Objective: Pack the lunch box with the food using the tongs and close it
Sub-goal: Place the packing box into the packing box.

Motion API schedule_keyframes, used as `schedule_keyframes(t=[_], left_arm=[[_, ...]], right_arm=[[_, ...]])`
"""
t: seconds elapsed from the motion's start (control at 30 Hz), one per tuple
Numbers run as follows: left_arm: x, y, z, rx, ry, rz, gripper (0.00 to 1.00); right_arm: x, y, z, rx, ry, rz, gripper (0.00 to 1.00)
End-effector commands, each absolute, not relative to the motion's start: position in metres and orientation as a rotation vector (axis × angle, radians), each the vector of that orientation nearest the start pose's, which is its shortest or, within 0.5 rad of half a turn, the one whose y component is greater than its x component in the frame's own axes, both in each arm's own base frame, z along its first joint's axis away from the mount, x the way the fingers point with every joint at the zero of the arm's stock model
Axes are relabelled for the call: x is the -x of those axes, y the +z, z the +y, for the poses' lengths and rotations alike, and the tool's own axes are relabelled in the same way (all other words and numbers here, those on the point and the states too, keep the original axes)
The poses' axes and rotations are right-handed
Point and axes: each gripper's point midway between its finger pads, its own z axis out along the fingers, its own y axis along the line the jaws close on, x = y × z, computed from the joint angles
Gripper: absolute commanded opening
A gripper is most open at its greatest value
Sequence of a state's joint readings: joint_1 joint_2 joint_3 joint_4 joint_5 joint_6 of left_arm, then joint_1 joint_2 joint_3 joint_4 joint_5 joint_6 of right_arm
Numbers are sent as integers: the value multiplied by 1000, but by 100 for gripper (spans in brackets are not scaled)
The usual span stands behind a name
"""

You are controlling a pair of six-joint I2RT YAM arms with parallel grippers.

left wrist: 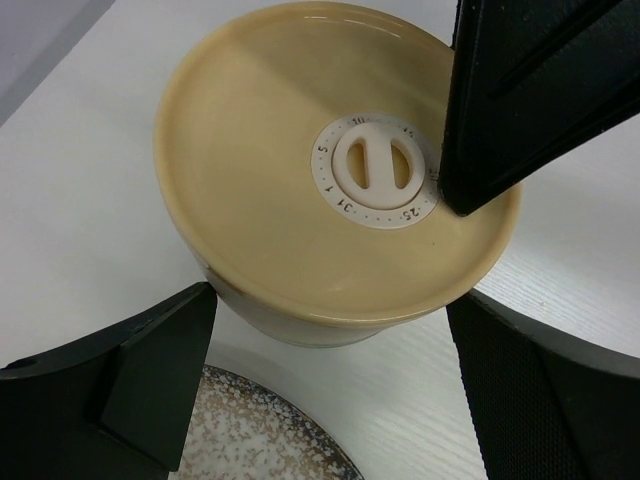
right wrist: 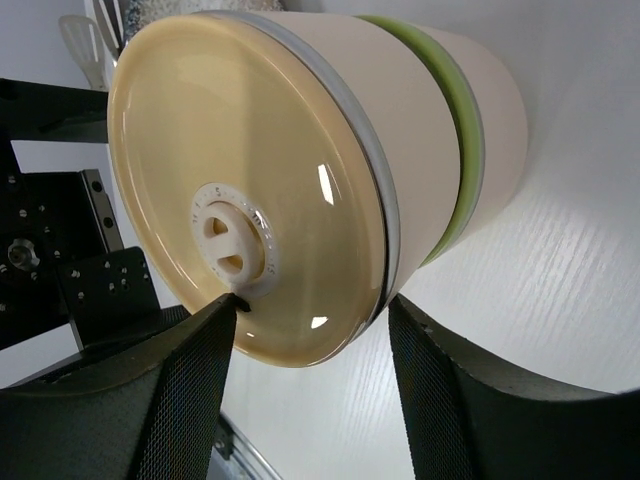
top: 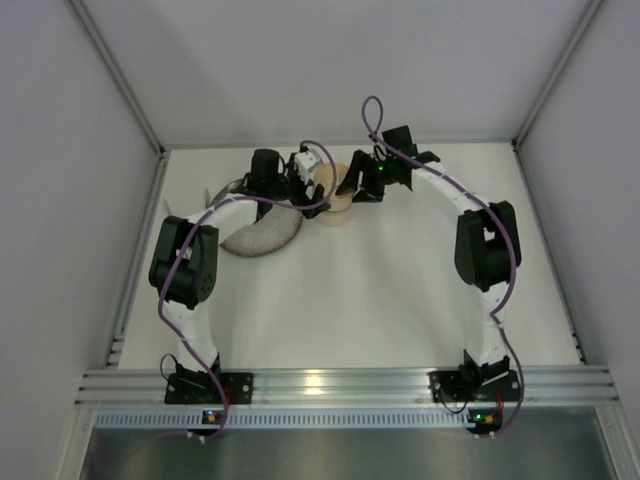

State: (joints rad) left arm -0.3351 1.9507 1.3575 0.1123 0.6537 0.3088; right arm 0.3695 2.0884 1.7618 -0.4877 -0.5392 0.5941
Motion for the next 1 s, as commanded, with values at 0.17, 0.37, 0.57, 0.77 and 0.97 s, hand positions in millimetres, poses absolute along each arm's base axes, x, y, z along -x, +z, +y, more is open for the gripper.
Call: schedule_keyframes(t=[0.17,0.37,0.57,0.77,0.97], left_arm=[[-433,198,-304,-1159,-879,1459,99],[-432,199,-299,-1178,-870,1456,99],[-434,198,-295,-1181,-850,1459,99],[-433,188,-291,-1211,-826,1476,99],[-433,183,-293,-1194,-853,1475,99]], right_arm=[[-422,186,347,198,1236,2431,61],[-426,194,348,195,1239,2408,62],[-427,201,348,203,1228,2395,63],[-429,196,347,202,1218,2404,64],[-429,189,345,197,1193,2426,64]])
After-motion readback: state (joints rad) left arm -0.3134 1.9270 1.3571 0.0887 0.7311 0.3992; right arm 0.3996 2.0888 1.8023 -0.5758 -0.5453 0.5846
